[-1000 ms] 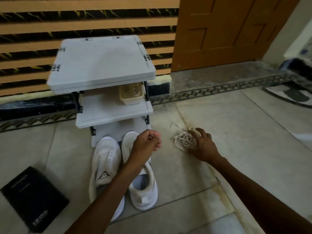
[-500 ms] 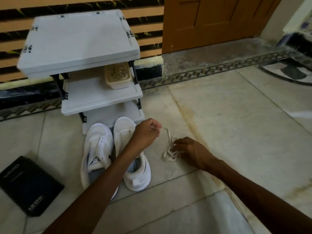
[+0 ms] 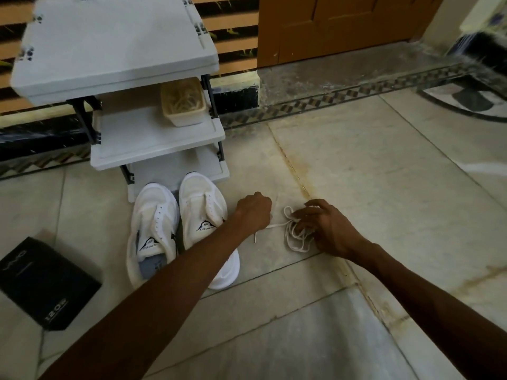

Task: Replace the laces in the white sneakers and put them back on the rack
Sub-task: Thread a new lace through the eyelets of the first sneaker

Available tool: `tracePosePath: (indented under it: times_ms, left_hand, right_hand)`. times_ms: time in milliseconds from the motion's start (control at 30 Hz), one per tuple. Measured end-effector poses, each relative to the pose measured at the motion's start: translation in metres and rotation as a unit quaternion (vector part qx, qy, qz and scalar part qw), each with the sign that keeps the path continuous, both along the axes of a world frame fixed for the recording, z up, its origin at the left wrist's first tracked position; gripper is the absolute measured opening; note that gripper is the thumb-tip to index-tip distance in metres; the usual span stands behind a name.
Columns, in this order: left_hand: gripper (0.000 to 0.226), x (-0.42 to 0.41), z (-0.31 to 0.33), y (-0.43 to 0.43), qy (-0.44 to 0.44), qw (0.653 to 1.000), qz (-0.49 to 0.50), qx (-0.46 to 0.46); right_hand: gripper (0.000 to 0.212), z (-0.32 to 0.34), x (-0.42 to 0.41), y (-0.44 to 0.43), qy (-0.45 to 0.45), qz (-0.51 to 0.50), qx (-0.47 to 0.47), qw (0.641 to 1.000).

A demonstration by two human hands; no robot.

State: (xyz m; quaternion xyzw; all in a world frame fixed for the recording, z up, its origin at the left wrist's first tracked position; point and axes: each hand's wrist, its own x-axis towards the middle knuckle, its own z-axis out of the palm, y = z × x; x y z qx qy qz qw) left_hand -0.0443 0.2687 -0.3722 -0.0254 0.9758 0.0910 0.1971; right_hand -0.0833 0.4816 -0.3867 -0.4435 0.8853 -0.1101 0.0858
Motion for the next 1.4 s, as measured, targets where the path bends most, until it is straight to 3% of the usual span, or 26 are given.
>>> tracePosePath:
  times_ms: [100, 167, 267, 467, 567, 700, 767, 933, 1033, 1133, 1300, 1400]
  left_hand:
    - [0.042, 0.002, -0.002, 0.002, -0.03, 0.999, -0.004, 0.012]
    - [0.032, 0.01, -0.003, 0.006, -0.019, 1.0, -0.019, -0.01]
    - [0.025, 0.018, -0.003, 0.01, -0.005, 0.999, -0.031, -0.018]
    - [0.01, 0.014, 0.033, 0.008, 0.041, 0.98, 0.09, 0.173]
    - [0.017, 0.017, 0.052, 0.006, 0.11, 0.958, 0.157, 0.214]
    - [0.007, 0.027, 0.069, -0.003, 0.198, 0.956, 0.144, 0.16]
    - [0.012, 0.032, 0.076, -0.008, 0.226, 0.952, 0.146, 0.143]
    - [0.012, 0.042, 0.091, -0.011, 0.21, 0.944, 0.155, 0.203]
    - [0.012, 0.049, 0.101, -0.006, 0.237, 0.958, 0.13, 0.098]
    - [0.014, 0.05, 0.109, -0.002, 0.222, 0.959, 0.161, 0.076]
    - [0.019, 0.061, 0.103, -0.011, 0.268, 0.938, 0.179, 0.129]
    - [0.021, 0.069, 0.113, -0.017, 0.375, 0.905, 0.166, 0.111]
  right_hand:
    - [0.046, 0.006, 0.0, -0.003, 0.011, -0.013, -0.035, 0.999]
    - [0.032, 0.007, -0.001, -0.007, 0.023, -0.02, -0.078, 0.996]
    - [0.032, 0.004, -0.002, -0.016, 0.001, -0.057, -0.105, 0.993]
    - [0.04, 0.017, 0.009, -0.042, -0.059, -0.122, -0.161, 0.978]
    - [0.022, 0.024, 0.016, -0.057, -0.042, -0.129, -0.194, 0.972]
    - [0.019, 0.035, 0.021, -0.068, -0.012, -0.173, -0.242, 0.955]
    - [0.019, 0.04, 0.023, -0.07, 0.0, -0.169, -0.243, 0.955]
    - [0.019, 0.061, 0.028, -0.073, 0.009, -0.119, -0.264, 0.957]
    - [0.022, 0.07, 0.031, -0.079, 0.034, -0.108, -0.26, 0.959]
    - [0.012, 0.072, 0.033, -0.082, 0.082, -0.108, -0.239, 0.962]
    - [0.016, 0.072, 0.044, -0.089, 0.154, -0.086, -0.221, 0.959]
    - [0.022, 0.067, 0.043, -0.085, 0.134, -0.101, -0.23, 0.959]
